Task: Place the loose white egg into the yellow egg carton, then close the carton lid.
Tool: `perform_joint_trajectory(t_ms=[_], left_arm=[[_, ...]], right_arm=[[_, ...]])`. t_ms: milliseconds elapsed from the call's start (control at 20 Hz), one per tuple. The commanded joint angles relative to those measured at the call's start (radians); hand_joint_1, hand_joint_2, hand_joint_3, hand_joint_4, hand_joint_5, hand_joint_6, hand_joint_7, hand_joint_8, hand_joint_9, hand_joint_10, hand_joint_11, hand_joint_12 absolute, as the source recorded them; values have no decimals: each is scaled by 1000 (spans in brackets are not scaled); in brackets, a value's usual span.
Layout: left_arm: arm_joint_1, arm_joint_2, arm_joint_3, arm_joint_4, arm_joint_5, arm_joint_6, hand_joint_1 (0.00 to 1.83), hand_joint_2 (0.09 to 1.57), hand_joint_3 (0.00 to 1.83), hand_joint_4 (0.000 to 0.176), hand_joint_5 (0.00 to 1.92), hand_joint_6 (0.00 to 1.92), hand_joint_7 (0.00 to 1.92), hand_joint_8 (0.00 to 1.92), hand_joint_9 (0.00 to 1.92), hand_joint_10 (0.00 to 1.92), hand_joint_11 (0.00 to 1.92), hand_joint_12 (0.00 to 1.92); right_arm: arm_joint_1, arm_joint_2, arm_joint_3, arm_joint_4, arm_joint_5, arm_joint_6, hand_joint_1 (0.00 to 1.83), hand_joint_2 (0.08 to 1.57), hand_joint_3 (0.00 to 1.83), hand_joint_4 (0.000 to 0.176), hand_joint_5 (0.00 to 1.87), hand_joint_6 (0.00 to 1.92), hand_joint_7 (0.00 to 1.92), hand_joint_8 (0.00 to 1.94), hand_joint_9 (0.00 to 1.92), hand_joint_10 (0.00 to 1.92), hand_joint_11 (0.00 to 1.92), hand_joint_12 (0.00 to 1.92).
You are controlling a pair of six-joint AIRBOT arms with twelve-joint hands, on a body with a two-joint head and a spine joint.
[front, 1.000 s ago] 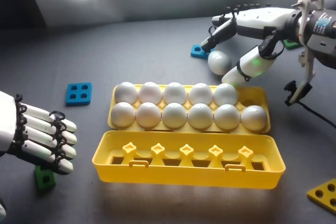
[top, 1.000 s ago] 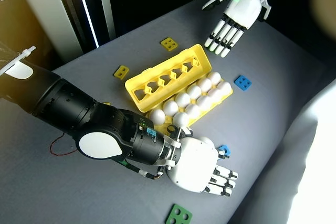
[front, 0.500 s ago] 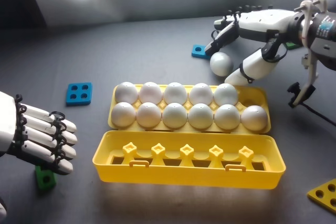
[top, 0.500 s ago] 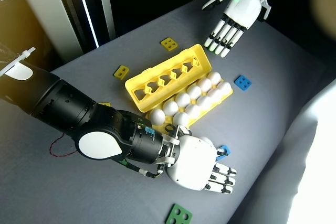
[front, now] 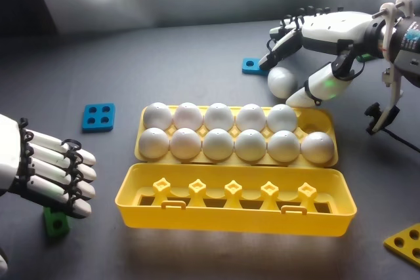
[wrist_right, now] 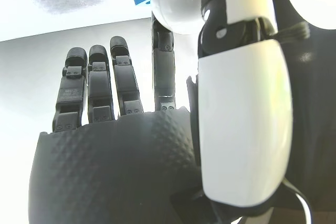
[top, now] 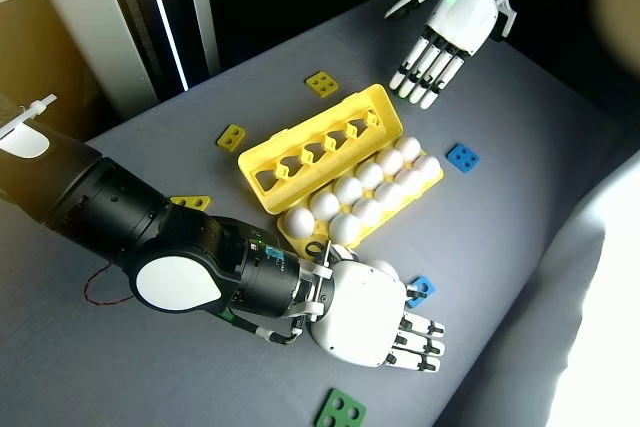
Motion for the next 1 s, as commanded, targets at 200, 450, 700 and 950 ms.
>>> perform_joint_trajectory(t_ms=[200,450,700,950], left_arm=[[-3,13,8,-55,-50,-4,0,1128,2,0,278,5,195,7,84,10,5,2],[-2,13,8,-55,-50,-4,0,1123,0,0,272,0,191,1,80,5,3,4],[0,13,8,-55,-50,-5,0,1123,0,0,279,4,209,7,100,12,5,4],[0,13,8,-55,-50,-6,0,1130,3,0,285,9,220,9,121,17,31,21]], right_arm=[[9,13,6,7,80,4,931,866,4,176,686,7,113,0,0,0,0,0],[14,17,6,-2,80,4,954,879,8,176,769,28,133,5,0,0,0,0],[14,21,6,-6,80,4,984,921,4,176,959,24,208,7,0,0,0,0],[12,23,6,-6,80,4,1106,979,0,176,1325,367,256,1,0,0,0,0]])
